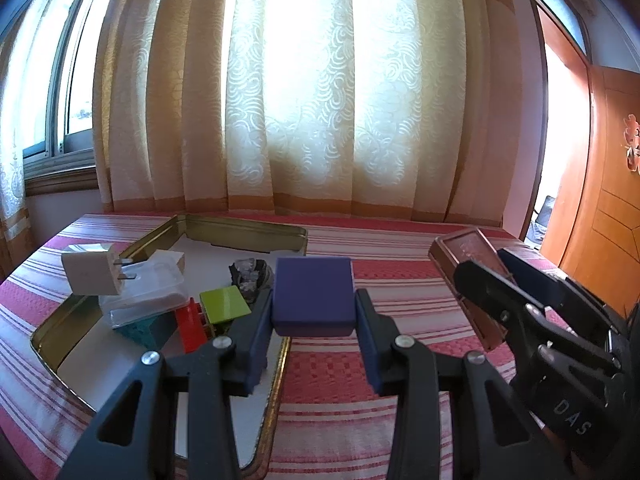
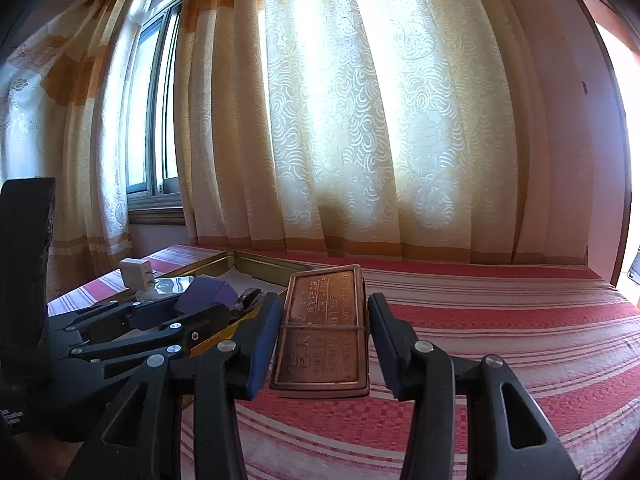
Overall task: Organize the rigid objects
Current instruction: 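Carry the purple cube and copper bar over the gold tray with both tools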
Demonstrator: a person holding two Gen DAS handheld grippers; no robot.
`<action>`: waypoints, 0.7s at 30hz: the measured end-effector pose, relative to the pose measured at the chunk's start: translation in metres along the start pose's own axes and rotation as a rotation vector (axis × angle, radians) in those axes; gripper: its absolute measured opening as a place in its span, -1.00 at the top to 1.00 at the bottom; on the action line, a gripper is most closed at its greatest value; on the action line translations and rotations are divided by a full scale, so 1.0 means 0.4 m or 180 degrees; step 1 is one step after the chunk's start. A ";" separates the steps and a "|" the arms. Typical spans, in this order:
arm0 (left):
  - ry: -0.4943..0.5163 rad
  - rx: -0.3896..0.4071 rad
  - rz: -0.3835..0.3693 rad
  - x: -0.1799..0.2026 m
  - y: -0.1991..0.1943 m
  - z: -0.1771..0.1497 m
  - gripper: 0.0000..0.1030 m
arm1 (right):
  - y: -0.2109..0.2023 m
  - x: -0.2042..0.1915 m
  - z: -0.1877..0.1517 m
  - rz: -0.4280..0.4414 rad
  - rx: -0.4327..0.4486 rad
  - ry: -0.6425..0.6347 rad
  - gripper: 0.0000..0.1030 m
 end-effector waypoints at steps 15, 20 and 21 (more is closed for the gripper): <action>-0.0080 0.0019 0.0028 -0.038 -0.019 -0.002 0.24 | 0.007 -0.032 -0.002 0.0123 -0.0008 0.0002 0.07; -0.0097 0.0025 0.0031 -0.048 -0.024 -0.004 0.24 | 0.010 -0.049 -0.004 0.0164 -0.0010 -0.0022 0.07; -0.0104 0.0025 0.0034 -0.051 -0.024 -0.004 0.24 | 0.010 -0.052 -0.004 0.0170 -0.0011 -0.0025 0.07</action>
Point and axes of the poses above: each gripper's, at about its wrist camera, not at the fingertips, and y roughly the way its jaws point, x to its right, z to its top, the point moved 4 cm from there along y, roughly the way its jaws point, and after that the axes turned 14 degrees about x, right-handed, at the moved point
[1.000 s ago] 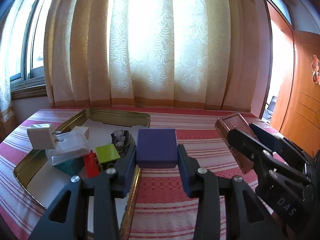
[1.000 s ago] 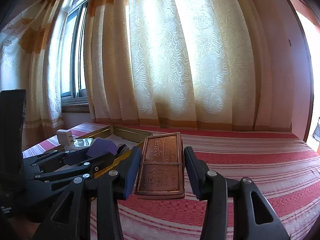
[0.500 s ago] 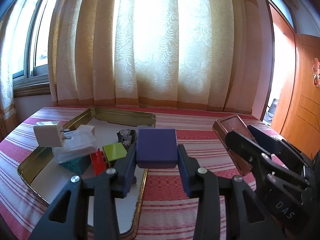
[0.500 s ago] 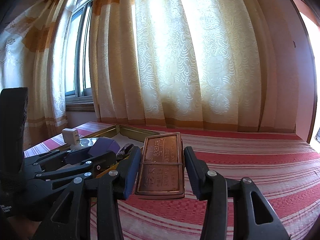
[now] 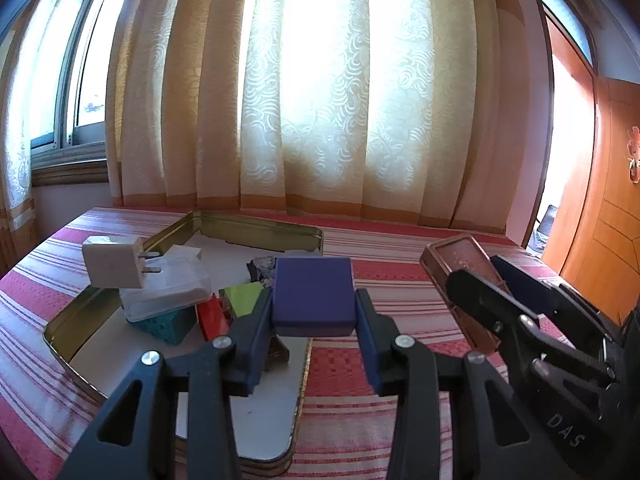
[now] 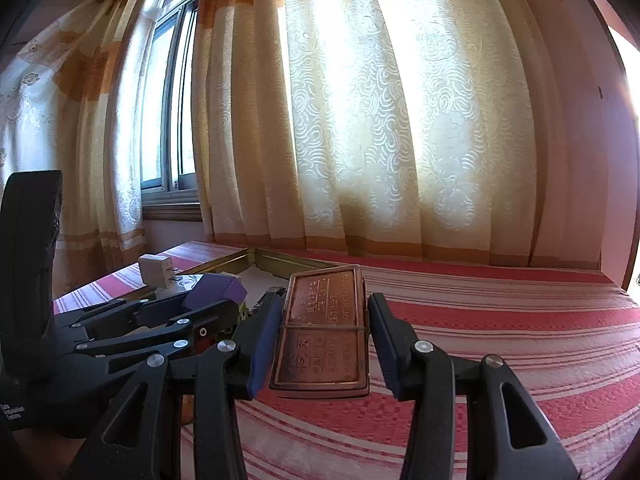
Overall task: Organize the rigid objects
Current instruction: 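Carry the purple cube and copper bar over the gold tray with both tools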
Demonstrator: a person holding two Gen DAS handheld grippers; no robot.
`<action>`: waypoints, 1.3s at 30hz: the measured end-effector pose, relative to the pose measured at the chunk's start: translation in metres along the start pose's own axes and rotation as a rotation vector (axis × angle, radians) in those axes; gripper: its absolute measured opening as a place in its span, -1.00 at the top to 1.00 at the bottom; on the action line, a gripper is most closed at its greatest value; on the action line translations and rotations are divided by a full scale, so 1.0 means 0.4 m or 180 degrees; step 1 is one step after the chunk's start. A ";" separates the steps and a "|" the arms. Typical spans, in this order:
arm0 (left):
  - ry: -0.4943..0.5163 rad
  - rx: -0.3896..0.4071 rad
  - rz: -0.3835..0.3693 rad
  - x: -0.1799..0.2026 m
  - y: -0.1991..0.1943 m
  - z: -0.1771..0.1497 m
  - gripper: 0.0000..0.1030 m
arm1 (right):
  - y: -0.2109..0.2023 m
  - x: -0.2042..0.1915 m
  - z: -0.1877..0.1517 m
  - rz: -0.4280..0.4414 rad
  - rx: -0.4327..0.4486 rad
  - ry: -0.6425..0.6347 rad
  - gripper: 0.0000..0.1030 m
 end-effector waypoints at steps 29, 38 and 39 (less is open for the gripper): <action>-0.0088 0.0101 0.0198 -0.088 -0.031 0.009 0.24 | 0.028 -0.078 -0.006 0.0232 -0.0038 -0.0073 0.07; -0.0126 0.0111 0.0233 -0.120 -0.038 0.014 0.24 | 0.051 -0.107 -0.009 0.0312 -0.0079 -0.0078 0.07; -0.0130 0.0112 0.0237 -0.123 -0.039 0.014 0.24 | 0.053 -0.110 -0.010 0.0318 -0.0084 -0.0078 0.07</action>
Point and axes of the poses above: each gripper's, at about its wrist camera, not at the fingertips, and y roughly the way its jaws point, x to its right, z to its top, the point moved 4 cm from there along y, roughly the way its jaws point, and after that the axes turned 14 degrees about x, right-handed, at the moved point
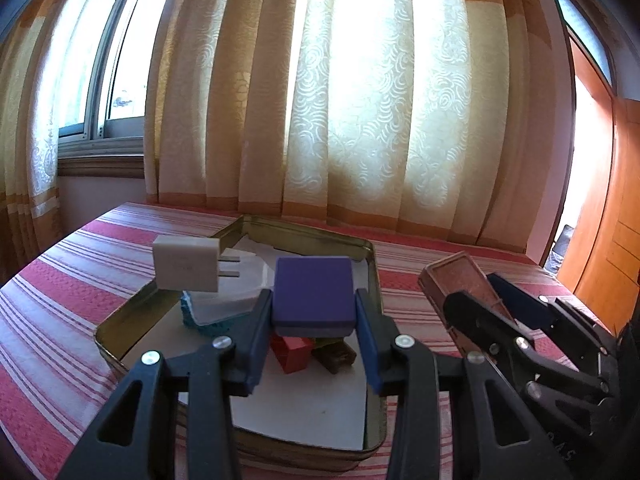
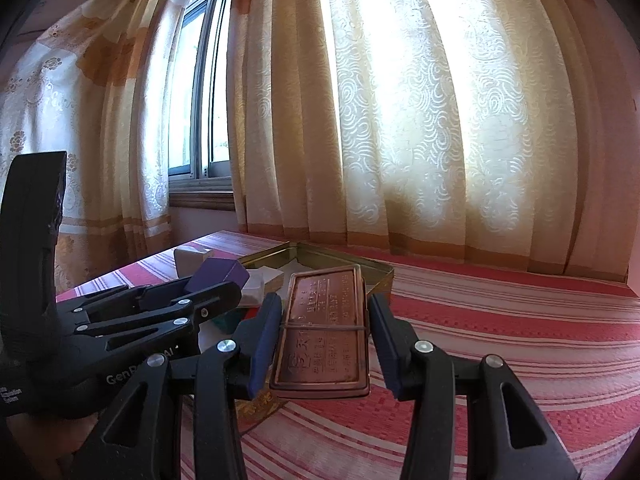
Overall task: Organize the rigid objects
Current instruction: 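Carry the purple cube and copper bar over the gold tray with both tools, then lower and open the right tool to drop the copper bar while the left tool releases the purple cube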
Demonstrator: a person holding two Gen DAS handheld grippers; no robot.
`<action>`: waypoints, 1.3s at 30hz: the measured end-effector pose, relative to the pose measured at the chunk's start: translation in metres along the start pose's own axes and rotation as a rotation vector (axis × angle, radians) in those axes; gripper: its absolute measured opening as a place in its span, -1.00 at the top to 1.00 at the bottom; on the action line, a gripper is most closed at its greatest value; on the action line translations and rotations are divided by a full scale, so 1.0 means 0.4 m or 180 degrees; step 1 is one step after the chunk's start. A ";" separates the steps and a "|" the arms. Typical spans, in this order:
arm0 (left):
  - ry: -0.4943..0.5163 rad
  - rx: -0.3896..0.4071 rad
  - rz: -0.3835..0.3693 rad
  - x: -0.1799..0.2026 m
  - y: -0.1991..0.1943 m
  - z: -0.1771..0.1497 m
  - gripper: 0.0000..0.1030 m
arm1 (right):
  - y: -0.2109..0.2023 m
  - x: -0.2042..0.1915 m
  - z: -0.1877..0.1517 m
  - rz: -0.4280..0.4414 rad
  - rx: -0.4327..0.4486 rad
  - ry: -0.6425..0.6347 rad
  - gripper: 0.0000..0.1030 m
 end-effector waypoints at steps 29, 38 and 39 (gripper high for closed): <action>-0.0011 -0.0304 0.0293 -0.139 0.062 0.007 0.24 | 0.165 -0.049 -0.006 0.0311 -0.0449 0.0009 0.07; -0.0030 -0.0456 0.0338 -0.168 0.103 0.019 0.24 | 0.269 -0.036 0.005 0.0285 -0.0650 0.0087 0.07; -0.0037 -0.0482 0.0327 -0.168 0.107 0.019 0.24 | 0.279 -0.035 0.004 0.0272 -0.0667 0.0079 0.07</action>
Point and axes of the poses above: each gripper's, at about its wrist camera, not at the fingertips, and y roughly the way its jaws point, x to its right, z to its top, the point moved 4 cm from there along y, roughly the way its jaws point, and after that the axes turned 14 degrees about x, right-handed, at the moved point
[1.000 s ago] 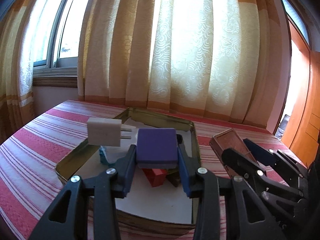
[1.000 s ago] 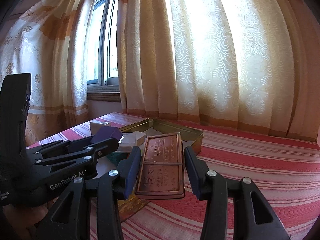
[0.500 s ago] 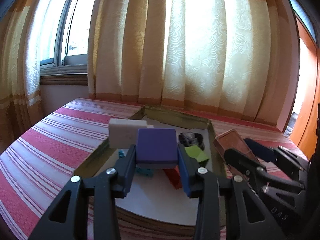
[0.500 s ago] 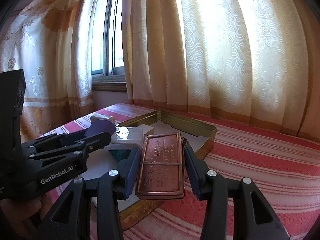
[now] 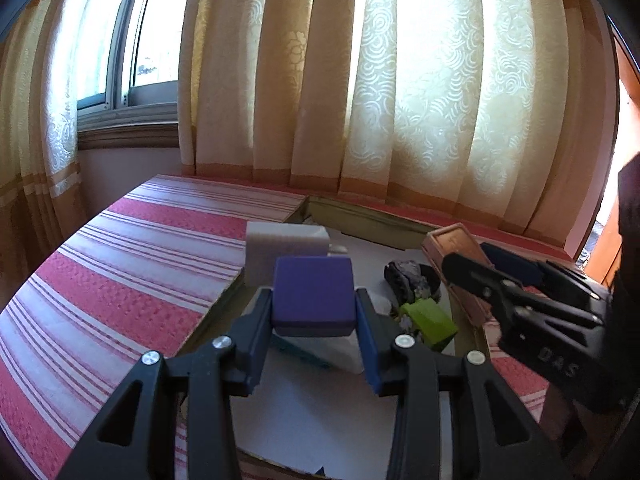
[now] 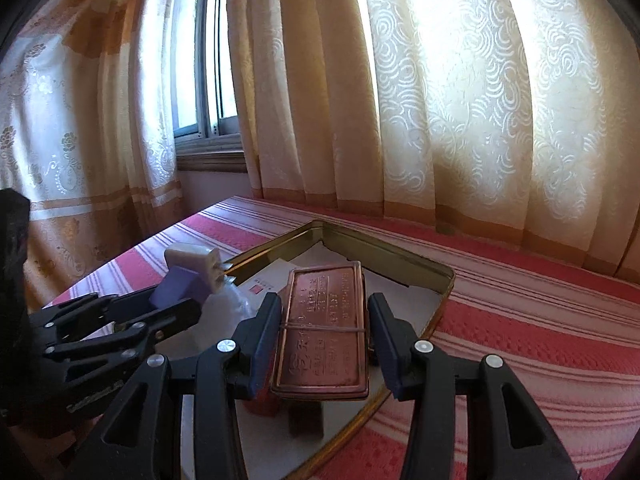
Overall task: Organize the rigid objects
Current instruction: 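Lower and open the right tool to drop the copper bar while the left tool releases the purple cube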
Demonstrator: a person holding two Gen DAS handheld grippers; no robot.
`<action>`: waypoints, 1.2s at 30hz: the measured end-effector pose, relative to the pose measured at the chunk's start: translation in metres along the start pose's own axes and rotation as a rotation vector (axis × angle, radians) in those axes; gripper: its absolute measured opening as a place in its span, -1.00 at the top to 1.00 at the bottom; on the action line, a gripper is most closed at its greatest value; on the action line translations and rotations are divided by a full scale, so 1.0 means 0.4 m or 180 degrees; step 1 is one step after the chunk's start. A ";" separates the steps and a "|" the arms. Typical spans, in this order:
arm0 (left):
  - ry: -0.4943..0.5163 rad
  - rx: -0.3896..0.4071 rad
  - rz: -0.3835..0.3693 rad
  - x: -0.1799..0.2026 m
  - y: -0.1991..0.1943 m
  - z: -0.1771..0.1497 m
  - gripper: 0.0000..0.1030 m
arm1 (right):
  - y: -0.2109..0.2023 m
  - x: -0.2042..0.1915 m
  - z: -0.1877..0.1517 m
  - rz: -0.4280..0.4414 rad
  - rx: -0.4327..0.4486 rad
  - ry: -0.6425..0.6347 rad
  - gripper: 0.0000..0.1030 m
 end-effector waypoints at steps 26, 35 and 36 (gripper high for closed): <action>0.0184 -0.0127 0.0033 0.042 0.005 -0.031 -0.81 | 0.060 0.043 -0.022 0.0063 -0.0187 0.0230 -0.28; 0.0320 0.0152 0.0261 0.054 -0.071 -0.040 -0.99 | -0.074 0.058 -0.039 -0.0160 0.0222 0.0263 -0.54; 0.0353 0.0187 0.0296 0.057 -0.079 -0.036 -0.99 | -0.085 0.060 -0.035 -0.0187 0.0258 0.0254 -0.61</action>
Point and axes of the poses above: each gripper's, at about its wrist camera, not at the fingertips, and y roughly the way its jaws point, x to its right, z to its top, the point moved 4 cm from there along y, roughly the way its jaws point, and after that the axes turned 14 degrees about x, right-handed, at the moved point
